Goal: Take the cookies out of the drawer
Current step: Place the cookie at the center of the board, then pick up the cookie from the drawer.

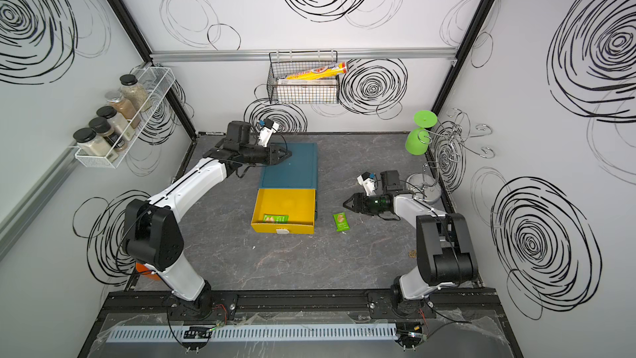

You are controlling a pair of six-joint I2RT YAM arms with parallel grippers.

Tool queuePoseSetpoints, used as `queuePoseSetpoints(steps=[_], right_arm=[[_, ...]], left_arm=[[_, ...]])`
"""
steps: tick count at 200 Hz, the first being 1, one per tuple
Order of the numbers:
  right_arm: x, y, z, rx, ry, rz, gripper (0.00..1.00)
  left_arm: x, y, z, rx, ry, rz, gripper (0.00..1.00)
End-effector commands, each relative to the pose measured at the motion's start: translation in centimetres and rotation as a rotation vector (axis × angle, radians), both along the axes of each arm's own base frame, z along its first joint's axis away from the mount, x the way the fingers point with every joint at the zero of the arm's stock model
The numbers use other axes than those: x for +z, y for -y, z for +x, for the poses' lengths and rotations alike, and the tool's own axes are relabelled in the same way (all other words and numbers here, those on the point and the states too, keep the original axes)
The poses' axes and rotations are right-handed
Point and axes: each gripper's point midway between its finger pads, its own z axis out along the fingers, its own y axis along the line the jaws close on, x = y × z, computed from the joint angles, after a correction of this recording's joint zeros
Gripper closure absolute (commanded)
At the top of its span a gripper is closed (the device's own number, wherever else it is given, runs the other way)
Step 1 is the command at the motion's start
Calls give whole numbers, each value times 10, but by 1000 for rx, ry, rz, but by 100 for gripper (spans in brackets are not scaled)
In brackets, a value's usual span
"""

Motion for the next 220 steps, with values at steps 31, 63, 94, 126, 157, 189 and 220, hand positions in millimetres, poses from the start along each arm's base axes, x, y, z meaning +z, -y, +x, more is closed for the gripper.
queuePoseSetpoints(steps=[31, 63, 94, 126, 157, 189, 220], right_arm=[[149, 21, 33, -82, 374, -155, 41], [219, -47, -4, 147, 624, -253, 38], [217, -106, -37, 358, 645, -335, 39], [200, -163, -67, 602, 682, -428, 40], [174, -193, -77, 759, 652, -516, 40], [165, -210, -76, 835, 648, -533, 40], [152, -223, -80, 921, 620, -538, 40]], left_arm=[[-33, -14, -3, 37, -93, 60, 70], [-32, -14, -4, 38, -94, 57, 69], [-32, -15, -3, 45, -94, 65, 69], [-37, -16, -2, 48, -106, 79, 69], [-39, -18, -2, 54, -109, 87, 69], [-42, -17, -2, 52, -118, 84, 69], [-44, -17, -2, 53, -123, 86, 69]])
